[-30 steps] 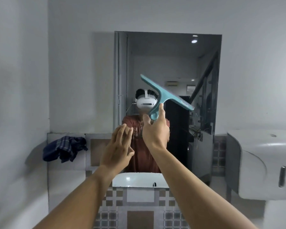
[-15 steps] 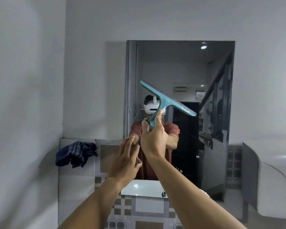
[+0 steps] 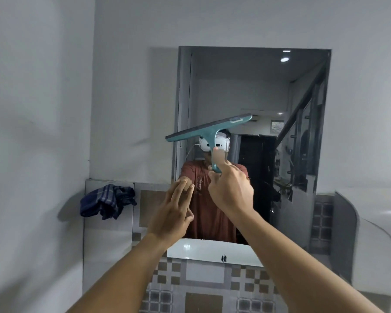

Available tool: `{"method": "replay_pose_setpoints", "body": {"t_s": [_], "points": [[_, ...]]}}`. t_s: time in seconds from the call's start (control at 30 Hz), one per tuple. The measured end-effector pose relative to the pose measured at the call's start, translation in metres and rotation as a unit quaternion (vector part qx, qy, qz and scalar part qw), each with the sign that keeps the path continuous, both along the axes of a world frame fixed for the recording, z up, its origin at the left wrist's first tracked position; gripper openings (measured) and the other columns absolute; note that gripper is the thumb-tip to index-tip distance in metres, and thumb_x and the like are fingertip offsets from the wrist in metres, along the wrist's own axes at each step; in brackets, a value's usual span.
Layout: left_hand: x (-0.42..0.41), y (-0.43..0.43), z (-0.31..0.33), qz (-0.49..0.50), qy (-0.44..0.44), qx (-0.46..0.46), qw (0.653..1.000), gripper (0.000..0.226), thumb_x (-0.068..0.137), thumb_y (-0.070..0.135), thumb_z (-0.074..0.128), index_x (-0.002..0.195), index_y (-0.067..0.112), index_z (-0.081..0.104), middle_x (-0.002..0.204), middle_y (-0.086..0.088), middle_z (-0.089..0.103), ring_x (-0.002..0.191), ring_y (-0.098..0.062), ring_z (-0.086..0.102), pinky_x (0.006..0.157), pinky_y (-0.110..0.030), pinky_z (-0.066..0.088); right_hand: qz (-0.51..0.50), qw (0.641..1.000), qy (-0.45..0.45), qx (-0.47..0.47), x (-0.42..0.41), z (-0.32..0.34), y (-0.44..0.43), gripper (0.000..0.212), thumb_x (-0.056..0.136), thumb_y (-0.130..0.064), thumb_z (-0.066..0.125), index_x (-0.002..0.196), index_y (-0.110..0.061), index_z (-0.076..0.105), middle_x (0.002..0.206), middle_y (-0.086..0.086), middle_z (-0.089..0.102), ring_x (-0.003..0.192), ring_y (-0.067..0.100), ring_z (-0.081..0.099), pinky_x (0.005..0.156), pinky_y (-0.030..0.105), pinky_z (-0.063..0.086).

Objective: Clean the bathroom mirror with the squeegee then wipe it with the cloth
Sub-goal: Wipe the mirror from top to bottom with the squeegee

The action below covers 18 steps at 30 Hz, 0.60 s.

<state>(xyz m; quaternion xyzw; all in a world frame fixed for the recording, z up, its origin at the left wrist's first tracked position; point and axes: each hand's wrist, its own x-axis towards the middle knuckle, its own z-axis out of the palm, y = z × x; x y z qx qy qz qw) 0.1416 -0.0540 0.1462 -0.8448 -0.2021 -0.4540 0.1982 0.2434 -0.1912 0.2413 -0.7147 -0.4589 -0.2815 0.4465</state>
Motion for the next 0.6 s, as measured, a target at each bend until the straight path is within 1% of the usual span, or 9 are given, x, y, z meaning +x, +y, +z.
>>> {"method": "replay_pose_setpoints", "body": {"t_s": [0.07,0.17,0.23,0.27,0.3,0.37,0.47,0.53,0.6], "points": [[0.000,-0.003,0.000,0.002,0.002,0.000,1.000,0.105,0.065,0.035,0.092,0.150,0.007,0.038,0.153,-0.015,0.036,0.143,-0.033,0.036,0.094,-0.038,0.054,-0.011,0.999,-0.026,-0.018,0.008,0.001,-0.014,0.045,0.099,-0.029,0.053,0.144,-0.027,0.050,0.127,0.007,0.063,0.106,0.031,0.064,0.066,0.040,0.058],[-0.002,-0.005,0.001,0.000,-0.002,0.003,1.000,0.104,0.063,0.034,0.093,0.149,0.006,0.040,0.152,-0.015,0.038,0.142,-0.033,0.037,0.089,-0.037,0.057,-0.040,0.995,-0.075,-0.055,0.016,0.003,-0.028,0.056,0.102,-0.032,0.049,0.154,-0.042,0.032,0.122,0.004,0.062,0.095,0.028,0.066,0.062,0.040,0.058],[-0.002,-0.005,0.002,-0.001,-0.001,0.008,1.000,0.103,0.062,0.033,0.093,0.148,0.005,0.043,0.151,-0.016,0.039,0.142,-0.033,0.038,0.088,-0.037,0.057,-0.064,0.991,-0.099,-0.064,0.020,0.004,-0.034,0.056,0.103,-0.036,0.047,0.155,-0.046,0.028,0.117,0.004,0.062,0.088,0.027,0.066,0.064,0.041,0.058],[-0.003,-0.004,0.002,-0.002,0.000,0.009,1.000,0.103,0.062,0.034,0.093,0.147,0.005,0.043,0.151,-0.015,0.039,0.141,-0.034,0.040,0.088,-0.037,0.057,-0.076,0.989,-0.109,-0.062,0.022,0.005,-0.036,0.055,0.103,-0.038,0.046,0.155,-0.047,0.028,0.114,0.004,0.062,0.082,0.026,0.065,0.063,0.039,0.057],[-0.003,-0.004,0.002,-0.003,0.002,0.009,1.000,0.102,0.063,0.034,0.093,0.147,0.005,0.044,0.151,-0.015,0.039,0.141,-0.034,0.041,0.088,-0.037,0.057,-0.088,0.987,-0.119,-0.061,0.025,0.006,-0.039,0.054,0.104,-0.039,0.045,0.154,-0.047,0.029,0.111,0.004,0.062,0.075,0.025,0.061,0.059,0.036,0.053],[-0.003,-0.003,0.002,-0.006,0.004,0.014,1.000,0.101,0.064,0.035,0.092,0.147,0.005,0.044,0.151,-0.015,0.037,0.141,-0.034,0.041,0.092,-0.037,0.054,-0.107,0.982,-0.141,-0.061,0.032,0.008,-0.046,0.049,0.106,-0.041,0.041,0.153,-0.047,0.032,0.105,0.004,0.061,0.067,0.022,0.053,0.052,0.030,0.045],[-0.002,-0.002,0.001,-0.009,0.003,0.025,1.000,0.099,0.065,0.034,0.091,0.147,0.004,0.044,0.151,-0.016,0.037,0.141,-0.035,0.040,0.099,-0.036,0.047,-0.124,0.976,-0.167,-0.064,0.048,0.011,-0.058,0.044,0.107,-0.045,0.036,0.151,-0.049,0.036,0.095,0.005,0.061,0.063,0.024,0.058,0.051,0.032,0.051],[-0.002,-0.001,0.001,-0.012,0.003,0.026,1.000,0.100,0.066,0.033,0.091,0.148,0.004,0.042,0.152,-0.016,0.038,0.142,-0.036,0.039,0.099,-0.038,0.049,-0.139,0.971,-0.184,-0.067,0.058,0.014,-0.063,0.043,0.106,-0.046,0.038,0.149,-0.050,0.038,0.085,0.004,0.055,0.058,0.021,0.051,0.049,0.031,0.050],[-0.003,-0.001,0.001,-0.016,0.004,0.021,1.000,0.101,0.067,0.033,0.091,0.150,0.005,0.039,0.153,-0.016,0.038,0.143,-0.036,0.039,0.096,-0.040,0.053,-0.146,0.967,-0.197,-0.077,0.064,0.018,-0.066,0.044,0.106,-0.046,0.040,0.149,-0.050,0.038,0.082,0.003,0.051,0.058,0.019,0.047,0.049,0.031,0.049]]}}
